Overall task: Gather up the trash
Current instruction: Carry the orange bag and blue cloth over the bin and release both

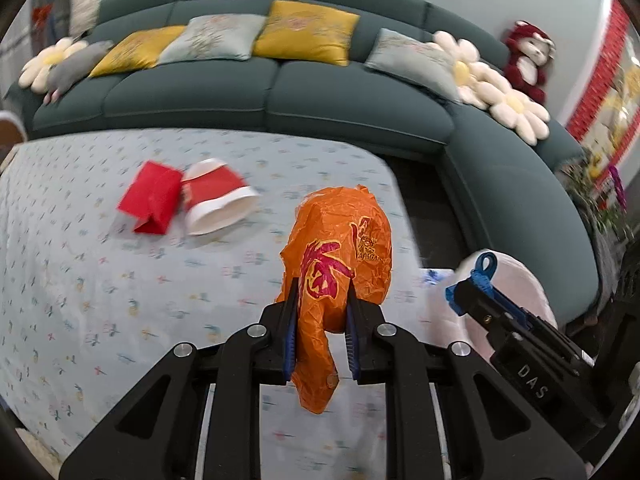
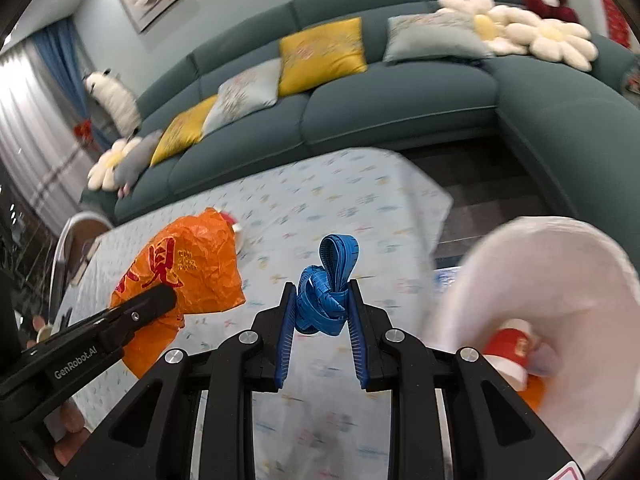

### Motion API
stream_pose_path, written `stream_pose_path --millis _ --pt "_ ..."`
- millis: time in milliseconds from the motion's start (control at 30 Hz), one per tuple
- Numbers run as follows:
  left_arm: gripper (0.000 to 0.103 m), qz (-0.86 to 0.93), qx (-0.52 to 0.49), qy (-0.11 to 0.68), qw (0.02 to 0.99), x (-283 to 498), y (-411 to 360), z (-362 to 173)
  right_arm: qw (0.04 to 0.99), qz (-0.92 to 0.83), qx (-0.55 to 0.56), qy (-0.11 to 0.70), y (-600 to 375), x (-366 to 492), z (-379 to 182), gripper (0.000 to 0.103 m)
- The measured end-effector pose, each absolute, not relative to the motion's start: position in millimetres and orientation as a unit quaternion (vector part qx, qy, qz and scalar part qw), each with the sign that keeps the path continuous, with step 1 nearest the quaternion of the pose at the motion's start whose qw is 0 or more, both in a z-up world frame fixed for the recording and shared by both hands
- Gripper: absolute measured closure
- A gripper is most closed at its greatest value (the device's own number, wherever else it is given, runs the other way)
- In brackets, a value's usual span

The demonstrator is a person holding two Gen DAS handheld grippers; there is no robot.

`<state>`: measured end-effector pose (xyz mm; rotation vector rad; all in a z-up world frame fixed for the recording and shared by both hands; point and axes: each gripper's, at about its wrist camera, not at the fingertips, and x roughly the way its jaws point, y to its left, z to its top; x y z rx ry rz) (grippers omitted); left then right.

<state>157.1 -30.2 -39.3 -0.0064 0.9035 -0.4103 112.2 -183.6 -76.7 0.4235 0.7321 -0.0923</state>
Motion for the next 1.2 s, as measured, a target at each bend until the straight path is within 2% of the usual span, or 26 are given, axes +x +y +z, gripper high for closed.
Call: stream_pose_path --millis 267,533,767,1200 --pt "0.084 -0.247 0.034 0.420 0.873 120 -90 -27 0.911 -0.111 0.244 0.314 -244 49 -61 0.079" --pt "0.084 -0.275 0.062 0.418 0.863 93 -135 -31 0.902 -0.154 0.273 0.297 -281 3 -72 0.079" --pt "0.084 -0.290 0.084 0.419 0.856 79 -165 -37 0.892 -0.165 0.312 0.282 -306 -6 -79 0.079" --pt "0.084 -0.294 0.088 0.428 0.850 80 -180 -44 0.891 -0.167 0.316 0.279 -309 -5 -79 0.079"
